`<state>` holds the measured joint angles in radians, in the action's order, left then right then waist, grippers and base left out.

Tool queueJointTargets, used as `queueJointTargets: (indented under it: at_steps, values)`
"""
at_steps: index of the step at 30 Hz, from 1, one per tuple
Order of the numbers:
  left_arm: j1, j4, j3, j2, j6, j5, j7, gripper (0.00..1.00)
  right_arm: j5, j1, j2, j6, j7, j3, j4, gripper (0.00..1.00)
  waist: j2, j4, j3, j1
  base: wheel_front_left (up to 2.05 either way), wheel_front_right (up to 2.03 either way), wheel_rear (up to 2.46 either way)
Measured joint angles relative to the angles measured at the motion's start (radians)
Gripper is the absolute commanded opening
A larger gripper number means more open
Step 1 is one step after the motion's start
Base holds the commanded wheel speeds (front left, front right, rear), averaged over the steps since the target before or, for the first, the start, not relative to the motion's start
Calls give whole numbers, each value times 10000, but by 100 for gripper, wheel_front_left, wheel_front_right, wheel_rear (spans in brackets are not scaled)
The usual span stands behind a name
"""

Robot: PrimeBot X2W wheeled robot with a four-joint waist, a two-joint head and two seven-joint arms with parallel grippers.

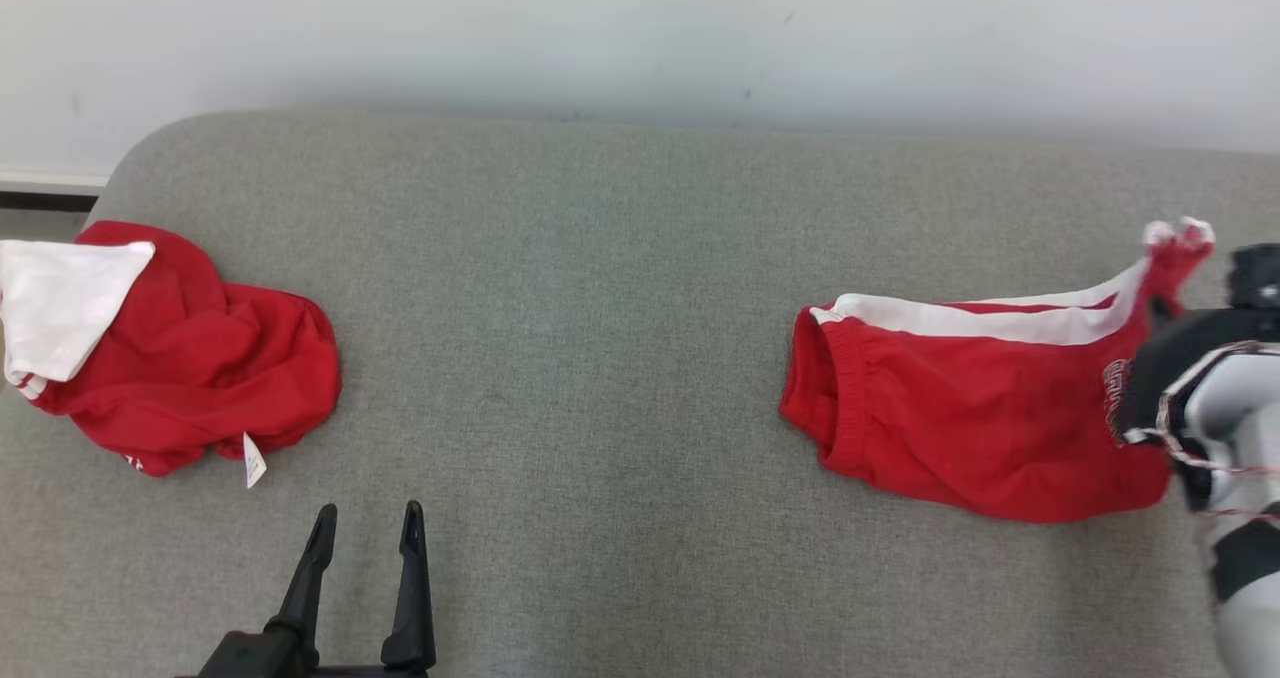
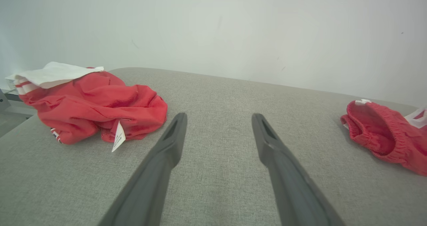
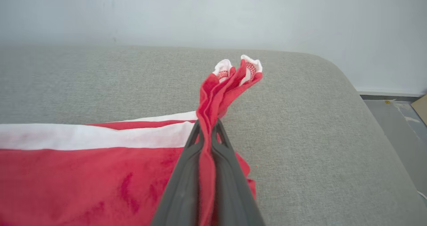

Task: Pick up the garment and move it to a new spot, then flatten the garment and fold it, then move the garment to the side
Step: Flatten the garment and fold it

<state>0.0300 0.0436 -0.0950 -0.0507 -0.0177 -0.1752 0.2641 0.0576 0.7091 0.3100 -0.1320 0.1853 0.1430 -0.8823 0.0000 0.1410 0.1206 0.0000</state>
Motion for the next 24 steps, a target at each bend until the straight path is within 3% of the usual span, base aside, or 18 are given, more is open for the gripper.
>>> queueJointTargets:
  at_steps: [11,22,23,24]
  values:
    - [112,50,15,0,4,-44,0,100,585,-975,-1417,0,1599,-1887,2784,0,0,-33,-209,0,0,0,0]
    - [40,123,10,0,6,-109,0,100,458,-1041,-2261,0,2155,-3292,2435,0,0,144,-153,0,0,0,0]
    - [19,123,0,2,6,-115,0,100,500,-1041,-2295,0,2203,-3377,2320,5,1,166,-158,0,0,0,0]
    - [14,123,-8,0,4,-115,0,100,589,-1042,-2324,0,2199,-3471,2240,40,1,185,-166,0,0,0,0]
